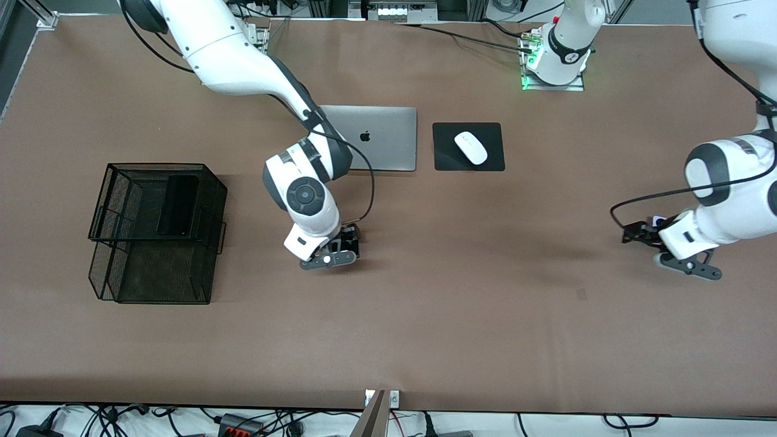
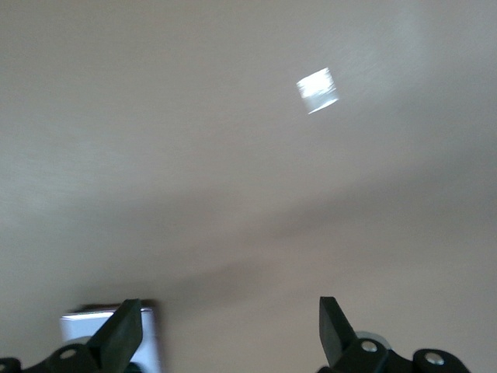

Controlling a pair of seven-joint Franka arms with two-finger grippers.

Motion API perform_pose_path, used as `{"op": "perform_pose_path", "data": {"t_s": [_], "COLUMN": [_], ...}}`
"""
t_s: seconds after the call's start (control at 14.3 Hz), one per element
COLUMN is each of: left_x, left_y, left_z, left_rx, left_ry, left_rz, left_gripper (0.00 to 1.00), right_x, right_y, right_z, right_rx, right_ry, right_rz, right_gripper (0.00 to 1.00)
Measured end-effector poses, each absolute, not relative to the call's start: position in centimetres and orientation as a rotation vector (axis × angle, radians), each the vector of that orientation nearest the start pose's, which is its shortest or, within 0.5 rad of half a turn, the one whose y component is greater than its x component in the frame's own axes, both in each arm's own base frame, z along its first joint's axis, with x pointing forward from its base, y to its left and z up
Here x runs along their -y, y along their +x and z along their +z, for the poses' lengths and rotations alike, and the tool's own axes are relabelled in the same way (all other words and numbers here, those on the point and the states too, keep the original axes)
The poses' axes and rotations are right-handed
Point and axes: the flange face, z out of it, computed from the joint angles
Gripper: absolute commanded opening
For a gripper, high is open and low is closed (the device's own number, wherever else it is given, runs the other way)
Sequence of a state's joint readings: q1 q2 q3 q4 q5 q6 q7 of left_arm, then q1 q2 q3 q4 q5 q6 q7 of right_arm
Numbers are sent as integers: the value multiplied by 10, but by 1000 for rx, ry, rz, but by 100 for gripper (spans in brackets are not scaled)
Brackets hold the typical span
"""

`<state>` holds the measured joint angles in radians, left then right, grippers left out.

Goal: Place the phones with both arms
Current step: 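Grasp the black flip phone with the right gripper while the left reaches the white phone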

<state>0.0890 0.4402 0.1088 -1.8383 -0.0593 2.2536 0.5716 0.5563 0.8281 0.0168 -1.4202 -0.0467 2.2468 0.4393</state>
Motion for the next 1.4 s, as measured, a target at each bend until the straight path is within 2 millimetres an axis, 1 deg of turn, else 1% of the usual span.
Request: {"op": "perform_pose_path", "data": {"t_s": [0.21, 0.35, 0.49, 0.63, 0.84, 0.98, 1.12, 1.26, 1.4], "left_x": [-140, -159, -178, -195, -219, -238, -255, -259, -255], "left_y": [620, 616, 611, 606, 597, 588, 577, 572, 572], "left_z": [275, 262, 246, 236, 229, 223, 207, 192, 185], "left_rx": [-719, -854, -884, -836, -762, -649, -538, -500, -435], "left_ry": [-3013, -2981, -2988, -3011, -3039, -3076, -3120, -3143, -3161], "left_rz": [41, 17, 13, 8, 14, 22, 49, 75, 86], "left_gripper": [100, 100, 100, 100, 100, 100, 100, 100, 100], "right_x": [-399, -400, -402, -402, -404, -406, -407, -408, -408], "right_y": [612, 611, 610, 610, 611, 613, 614, 614, 613], "right_z": [188, 180, 179, 179, 178, 179, 182, 182, 178], "right_rx": [192, 173, 171, 163, 142, 131, 117, 113, 114], "right_ry": [-3139, -3141, -3140, -3140, -3133, -3127, -3120, -3120, -3122], "right_rz": [-60, -56, -59, -58, -75, -91, -98, -98, -92], "right_gripper": [100, 100, 100, 100, 100, 100, 100, 100, 100]}}
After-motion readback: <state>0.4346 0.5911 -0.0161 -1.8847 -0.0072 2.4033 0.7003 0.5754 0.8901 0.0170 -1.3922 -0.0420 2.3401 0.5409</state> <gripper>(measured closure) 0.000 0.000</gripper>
